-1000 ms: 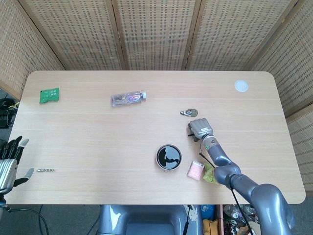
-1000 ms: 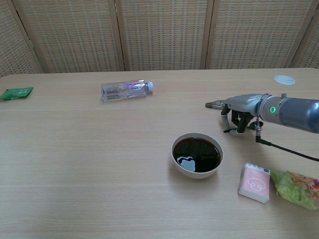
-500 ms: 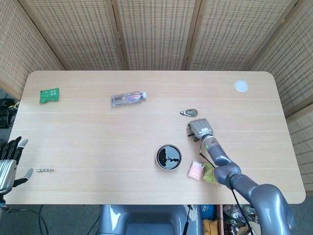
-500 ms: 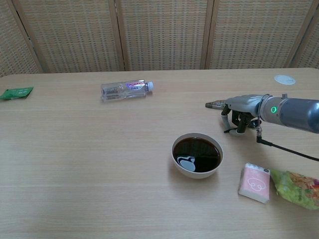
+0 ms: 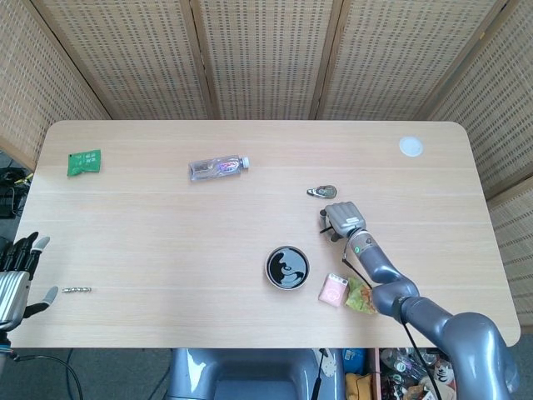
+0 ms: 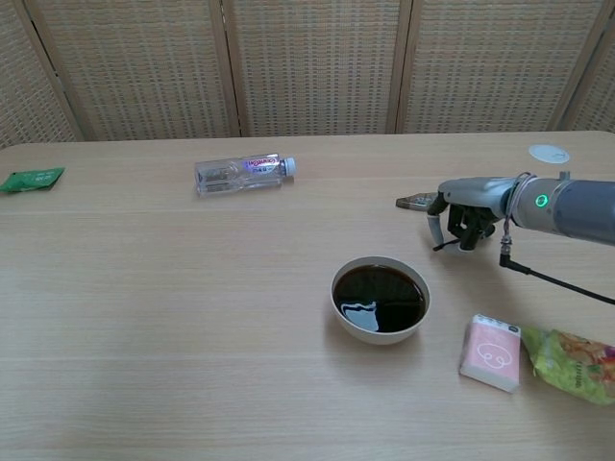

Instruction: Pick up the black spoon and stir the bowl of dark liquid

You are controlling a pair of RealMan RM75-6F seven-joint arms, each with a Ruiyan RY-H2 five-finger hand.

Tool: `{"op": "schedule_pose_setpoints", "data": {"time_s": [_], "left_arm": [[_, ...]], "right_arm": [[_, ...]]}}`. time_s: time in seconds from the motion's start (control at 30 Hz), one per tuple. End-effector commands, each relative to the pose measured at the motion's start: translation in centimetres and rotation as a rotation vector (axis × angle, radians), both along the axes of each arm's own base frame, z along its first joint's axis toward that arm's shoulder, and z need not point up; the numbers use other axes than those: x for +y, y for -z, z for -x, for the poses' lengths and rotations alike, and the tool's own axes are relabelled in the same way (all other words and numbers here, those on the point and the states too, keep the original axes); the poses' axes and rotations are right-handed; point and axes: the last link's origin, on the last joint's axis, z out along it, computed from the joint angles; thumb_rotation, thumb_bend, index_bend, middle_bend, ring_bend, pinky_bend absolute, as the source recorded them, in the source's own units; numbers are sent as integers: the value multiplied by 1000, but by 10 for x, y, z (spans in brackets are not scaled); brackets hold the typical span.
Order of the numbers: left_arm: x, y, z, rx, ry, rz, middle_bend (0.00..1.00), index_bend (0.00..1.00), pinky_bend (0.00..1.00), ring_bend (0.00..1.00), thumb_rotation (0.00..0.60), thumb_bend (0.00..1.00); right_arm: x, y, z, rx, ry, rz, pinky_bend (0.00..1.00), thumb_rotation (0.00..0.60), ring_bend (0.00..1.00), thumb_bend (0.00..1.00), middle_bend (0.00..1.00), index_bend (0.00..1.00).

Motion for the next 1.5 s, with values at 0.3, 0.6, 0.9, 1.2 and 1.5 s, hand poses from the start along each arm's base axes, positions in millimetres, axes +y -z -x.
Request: {"op": "schedule_pose_setpoints", "data": {"time_s": [0.3,0.6,0.9,1.2,1.5], "left_arm": [[1,0,0,-2,5,0,0,0,0,0,600,321],[1,1,-1,-5,12,4,0,0,0,0,600,321],[1,0,-2,-4,19,0,0,0,0,0,600,321],[-1,-2,-2,-5,20,-3,0,0,0,0,600,321],[-5,-4,1,-7,12,-8,0,0,0,0,600,321]], "right_arm": [[3,-28,-16,-145,6,-15,1000,600,962,643,943,648],[17,-48,-36,-330,95,-113,1000,600,962,643,944,649],[32,-58,-59,-534,205,-209,1000,600,962,650,944,653],[47,-60,-82,-743,321,-292,1000,600,962,656,944,657],[65,-58,-102,-907,478,-419,1000,600,962,665,944,657]]}}
